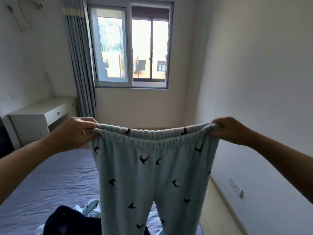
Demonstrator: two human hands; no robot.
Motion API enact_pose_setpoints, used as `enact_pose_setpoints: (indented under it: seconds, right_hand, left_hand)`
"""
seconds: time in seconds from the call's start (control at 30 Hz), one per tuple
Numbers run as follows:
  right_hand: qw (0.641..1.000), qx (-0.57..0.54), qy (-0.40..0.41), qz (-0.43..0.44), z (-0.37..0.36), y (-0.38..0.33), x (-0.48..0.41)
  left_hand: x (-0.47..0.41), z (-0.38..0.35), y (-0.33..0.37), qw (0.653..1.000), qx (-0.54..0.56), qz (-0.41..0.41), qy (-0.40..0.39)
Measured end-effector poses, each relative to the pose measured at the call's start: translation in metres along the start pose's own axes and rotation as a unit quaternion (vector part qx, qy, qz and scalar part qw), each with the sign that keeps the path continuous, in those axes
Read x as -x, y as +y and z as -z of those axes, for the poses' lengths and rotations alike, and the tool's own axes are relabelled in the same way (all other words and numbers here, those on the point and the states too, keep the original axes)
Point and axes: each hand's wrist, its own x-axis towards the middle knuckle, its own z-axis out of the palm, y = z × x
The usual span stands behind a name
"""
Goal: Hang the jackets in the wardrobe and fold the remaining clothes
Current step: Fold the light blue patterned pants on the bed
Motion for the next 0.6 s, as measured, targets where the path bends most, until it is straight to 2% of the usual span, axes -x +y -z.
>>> enact_pose_setpoints:
  seconds: [0.07, 0.13, 0.2, 0.27, 0.37, 0.43, 0.5, 0.53, 0.6]
  right_hand:
    - [0.989, -0.090, 0.113, -0.019, 0.021, -0.005, -0.013]
    - [0.959, -0.202, 0.196, -0.031, 0.045, -0.013, -0.030]
    - [0.923, -0.312, 0.221, -0.043, 0.066, -0.022, -0.047]
    - [0.915, -0.346, 0.201, -0.059, 0.081, -0.028, -0.061]
    - [0.943, -0.260, 0.171, -0.114, 0.086, -0.030, -0.082]
    - [0.945, -0.178, 0.225, -0.159, 0.083, -0.034, -0.097]
    - [0.937, -0.073, 0.299, -0.165, 0.082, -0.043, -0.113]
    - [0.935, -0.033, 0.310, -0.169, 0.083, -0.048, -0.121]
    - [0.939, 0.002, 0.256, -0.228, 0.085, -0.059, -0.133]
  left_hand:
    - [-0.018, 0.022, 0.003, 0.996, 0.004, 0.030, 0.084]
    - [-0.041, 0.047, 0.009, 0.986, 0.012, 0.073, 0.149]
    - [-0.065, 0.070, 0.013, 0.972, 0.052, 0.128, 0.190]
    - [-0.088, 0.085, 0.013, 0.961, 0.102, 0.183, 0.181]
    - [-0.120, 0.090, 0.009, 0.950, 0.089, 0.270, 0.126]
    - [-0.141, 0.086, 0.013, 0.937, 0.061, 0.314, 0.138]
    - [-0.162, 0.083, 0.021, 0.919, 0.024, 0.345, 0.188]
    - [-0.172, 0.082, 0.028, 0.912, -0.004, 0.365, 0.190]
    - [-0.188, 0.081, 0.044, 0.891, 0.020, 0.435, 0.127]
